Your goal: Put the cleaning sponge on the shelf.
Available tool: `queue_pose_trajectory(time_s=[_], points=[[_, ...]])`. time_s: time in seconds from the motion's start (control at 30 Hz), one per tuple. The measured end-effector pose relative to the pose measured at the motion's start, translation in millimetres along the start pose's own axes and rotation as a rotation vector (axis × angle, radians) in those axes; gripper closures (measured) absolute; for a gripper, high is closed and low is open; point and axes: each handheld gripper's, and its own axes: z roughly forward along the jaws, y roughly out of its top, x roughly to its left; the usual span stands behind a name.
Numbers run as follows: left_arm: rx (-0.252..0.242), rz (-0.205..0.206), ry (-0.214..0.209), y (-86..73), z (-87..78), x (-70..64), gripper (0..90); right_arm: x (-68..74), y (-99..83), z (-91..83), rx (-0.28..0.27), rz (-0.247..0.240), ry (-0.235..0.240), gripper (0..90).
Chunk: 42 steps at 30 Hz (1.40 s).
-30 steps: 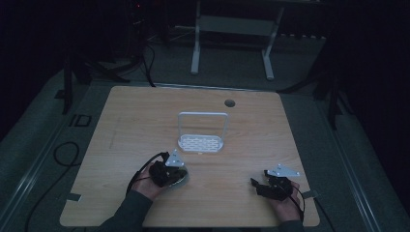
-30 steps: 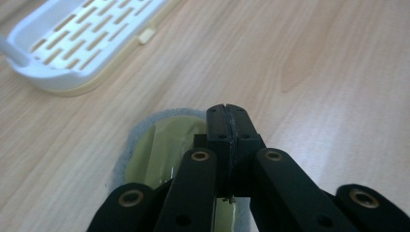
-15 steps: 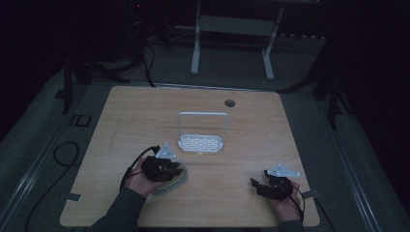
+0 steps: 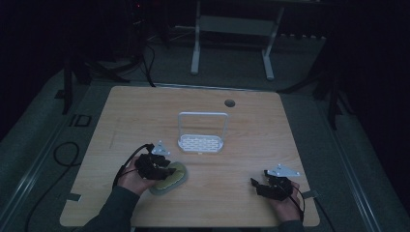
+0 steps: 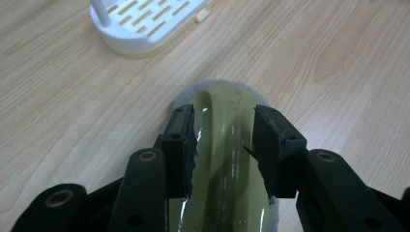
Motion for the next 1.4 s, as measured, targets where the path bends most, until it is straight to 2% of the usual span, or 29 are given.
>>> queue_pose_trajectory(time_s=[0.37, 0.5, 0.83, 1.4], points=[[0.073, 0.008, -0.018, 2.8, -1.3, 4.4, 59.7, 0.0, 0.0, 0.0, 0.000, -0.001, 0.000, 31.8], [0.105, 0.033, -0.023, 5.9, -1.3, 4.7, 60.7, 0.0, 0.0, 0.0, 0.000, 0.000, 0.000, 31.8], [0.176, 0.066, -0.026, 14.9, 1.9, 2.8, 62.6, 0.0, 0.0, 0.0, -0.001, 0.001, 0.000, 31.8], [0.302, 0.082, -0.054, 29.0, 7.1, 6.7, 62.4, 0.0, 0.0, 0.0, 0.000, 0.000, 0.000, 31.8]])
